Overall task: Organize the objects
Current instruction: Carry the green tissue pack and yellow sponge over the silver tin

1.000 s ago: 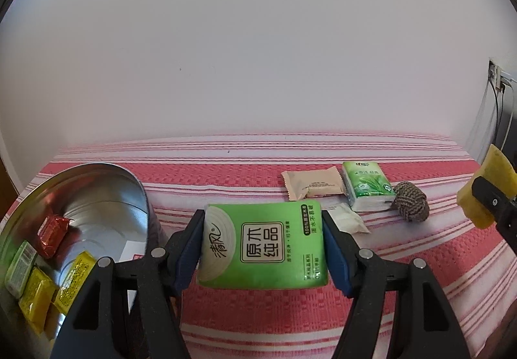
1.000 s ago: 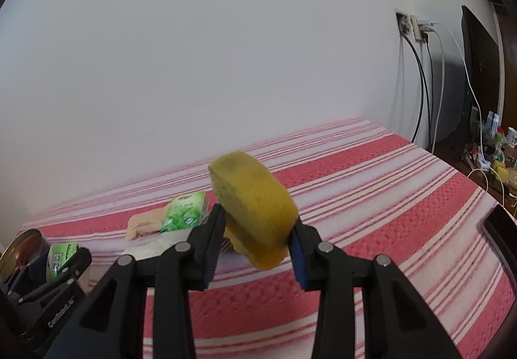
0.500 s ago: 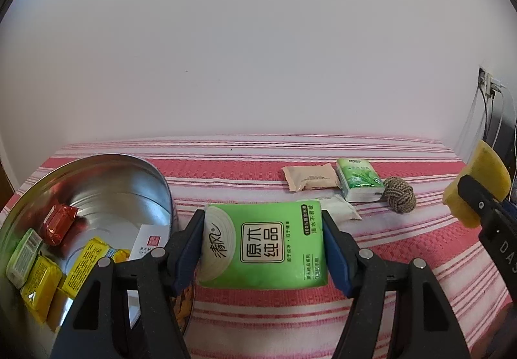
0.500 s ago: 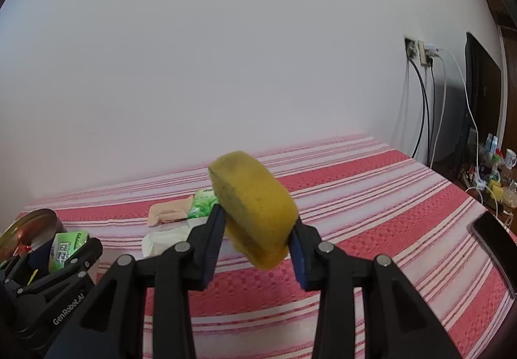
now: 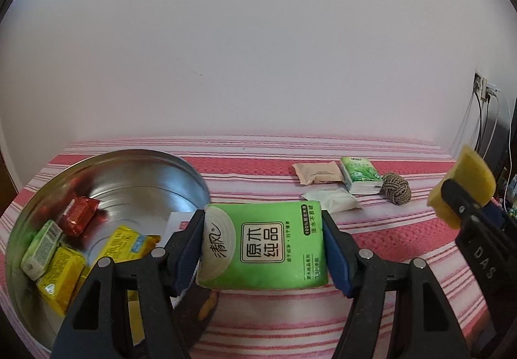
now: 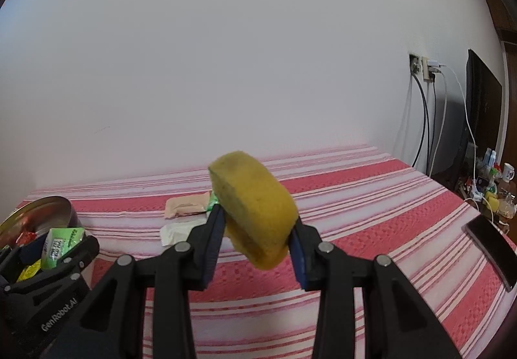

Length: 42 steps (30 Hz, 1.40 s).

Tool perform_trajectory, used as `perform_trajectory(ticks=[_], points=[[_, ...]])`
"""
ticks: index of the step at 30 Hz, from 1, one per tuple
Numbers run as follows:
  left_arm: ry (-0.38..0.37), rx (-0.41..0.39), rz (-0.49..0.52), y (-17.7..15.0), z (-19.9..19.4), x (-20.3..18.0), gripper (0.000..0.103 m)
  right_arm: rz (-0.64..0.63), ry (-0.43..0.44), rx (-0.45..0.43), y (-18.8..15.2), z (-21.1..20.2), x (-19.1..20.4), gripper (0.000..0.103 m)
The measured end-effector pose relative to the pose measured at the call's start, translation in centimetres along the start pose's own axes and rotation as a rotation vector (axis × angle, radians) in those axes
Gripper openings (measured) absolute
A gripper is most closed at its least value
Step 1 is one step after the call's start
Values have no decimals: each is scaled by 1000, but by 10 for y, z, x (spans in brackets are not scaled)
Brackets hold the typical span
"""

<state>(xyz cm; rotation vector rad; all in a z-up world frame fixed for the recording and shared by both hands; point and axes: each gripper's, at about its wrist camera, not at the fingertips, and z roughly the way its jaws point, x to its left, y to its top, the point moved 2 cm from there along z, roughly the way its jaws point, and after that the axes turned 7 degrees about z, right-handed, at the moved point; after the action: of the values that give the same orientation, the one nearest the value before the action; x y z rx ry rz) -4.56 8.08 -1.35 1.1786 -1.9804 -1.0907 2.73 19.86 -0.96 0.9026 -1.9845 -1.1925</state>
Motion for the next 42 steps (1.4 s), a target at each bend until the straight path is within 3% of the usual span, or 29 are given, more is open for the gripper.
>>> perform_trajectory(ticks=[3,8,14,26,35,42], points=[[-27,-5,0,0,-10,5,69,14,11,12,-3,-2,5,38],[-1,-53,33,6,-30,10,69,43,46,12,-4,-12,18,38],[-25,-70,-11,13,-42,32,69,30,75,-2,-2,-25,37,38],[124,-54,-87,10,-48,110,69,-19,215,-5,1,-36,109,38],[213,1,-118,-3,-34,162,69,-90,311,20,-8,-36,171,39],[261,67,-148,-13,-18,199,69,-124,331,81,-18,-20,204,39]])
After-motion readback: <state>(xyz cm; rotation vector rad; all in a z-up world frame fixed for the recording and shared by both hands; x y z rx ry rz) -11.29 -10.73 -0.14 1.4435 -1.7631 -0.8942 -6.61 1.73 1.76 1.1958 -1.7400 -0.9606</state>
